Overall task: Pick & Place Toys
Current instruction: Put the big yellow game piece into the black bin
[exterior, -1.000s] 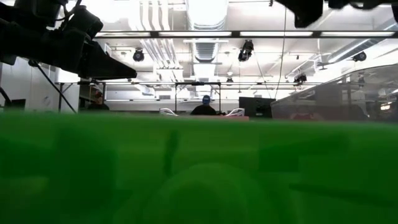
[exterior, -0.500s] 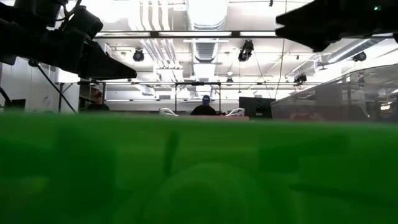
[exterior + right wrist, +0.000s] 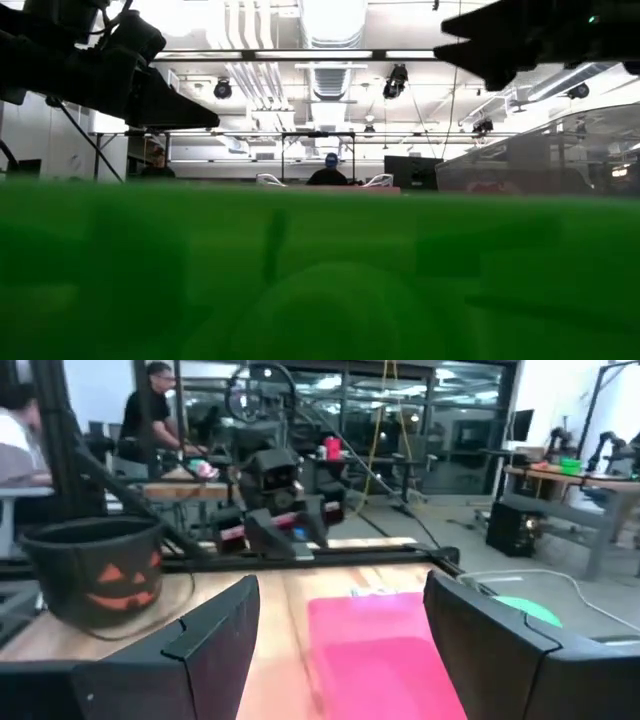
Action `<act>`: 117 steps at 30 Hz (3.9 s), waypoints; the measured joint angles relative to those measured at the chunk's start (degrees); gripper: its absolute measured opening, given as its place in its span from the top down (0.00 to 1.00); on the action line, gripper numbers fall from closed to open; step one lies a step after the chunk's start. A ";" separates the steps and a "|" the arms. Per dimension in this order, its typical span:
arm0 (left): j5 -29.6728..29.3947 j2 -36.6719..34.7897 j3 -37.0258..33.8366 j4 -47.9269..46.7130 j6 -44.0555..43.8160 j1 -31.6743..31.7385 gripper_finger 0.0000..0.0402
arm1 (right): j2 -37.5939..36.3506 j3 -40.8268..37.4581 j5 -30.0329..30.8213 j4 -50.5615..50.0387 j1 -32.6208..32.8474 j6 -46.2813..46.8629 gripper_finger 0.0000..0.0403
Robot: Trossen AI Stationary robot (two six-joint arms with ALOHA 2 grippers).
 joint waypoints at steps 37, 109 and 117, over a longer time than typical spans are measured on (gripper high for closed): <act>18.67 26.06 37.72 -42.27 -8.63 -0.30 0.09 | 8.71 -0.07 -10.23 0.36 -5.10 4.26 0.30; 23.71 51.41 48.57 -42.64 -11.91 -10.01 0.08 | 9.01 -0.11 -14.24 -0.61 -4.93 7.36 0.30; 23.84 50.47 48.57 -42.30 -11.08 -10.01 0.08 | 9.01 -0.11 -14.26 -0.58 -4.93 7.41 0.30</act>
